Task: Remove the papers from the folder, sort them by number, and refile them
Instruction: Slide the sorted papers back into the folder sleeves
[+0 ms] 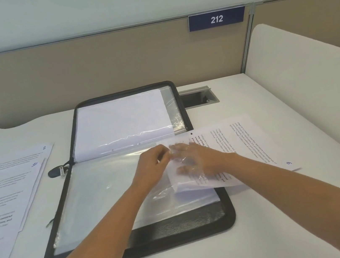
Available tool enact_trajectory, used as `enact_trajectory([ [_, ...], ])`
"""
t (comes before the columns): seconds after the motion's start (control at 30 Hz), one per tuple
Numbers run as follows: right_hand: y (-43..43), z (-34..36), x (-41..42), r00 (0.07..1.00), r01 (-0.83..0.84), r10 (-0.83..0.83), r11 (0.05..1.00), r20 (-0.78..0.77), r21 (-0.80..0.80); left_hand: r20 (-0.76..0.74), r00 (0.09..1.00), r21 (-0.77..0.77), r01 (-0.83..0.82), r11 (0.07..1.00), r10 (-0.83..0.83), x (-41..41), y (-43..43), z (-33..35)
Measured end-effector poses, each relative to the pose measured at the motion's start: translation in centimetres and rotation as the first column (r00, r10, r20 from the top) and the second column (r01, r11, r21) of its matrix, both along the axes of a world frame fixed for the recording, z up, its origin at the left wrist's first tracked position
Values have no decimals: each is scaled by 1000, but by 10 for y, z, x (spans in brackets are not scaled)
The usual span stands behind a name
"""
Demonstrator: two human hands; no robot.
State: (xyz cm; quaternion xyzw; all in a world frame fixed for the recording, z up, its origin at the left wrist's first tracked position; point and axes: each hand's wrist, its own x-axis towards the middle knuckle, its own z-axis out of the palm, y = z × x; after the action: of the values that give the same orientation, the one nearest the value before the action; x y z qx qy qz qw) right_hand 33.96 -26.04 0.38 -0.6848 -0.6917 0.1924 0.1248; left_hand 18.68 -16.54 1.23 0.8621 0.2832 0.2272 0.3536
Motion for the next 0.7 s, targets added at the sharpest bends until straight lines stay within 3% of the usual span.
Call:
enact_trajectory([
  [0.13,-15,-5,10,950,-124,156,983,272,-132,-120,987,104,123,987,-111,-26,4,-27],
  [0.33,-9,-10,1,900,-110,173,978,400,-175,-264,948,174,230,957,-180,-35,-3,-35],
  [0.53,8,-24,-11,935,-40,90,988,343,-151,-387,896,196,311,930,-218,-39,-4,-33],
  [0.7,-13,-5,-4,975,-114,130,989,179,-97,-402,881,169,337,926,-247,-40,-6,-28],
])
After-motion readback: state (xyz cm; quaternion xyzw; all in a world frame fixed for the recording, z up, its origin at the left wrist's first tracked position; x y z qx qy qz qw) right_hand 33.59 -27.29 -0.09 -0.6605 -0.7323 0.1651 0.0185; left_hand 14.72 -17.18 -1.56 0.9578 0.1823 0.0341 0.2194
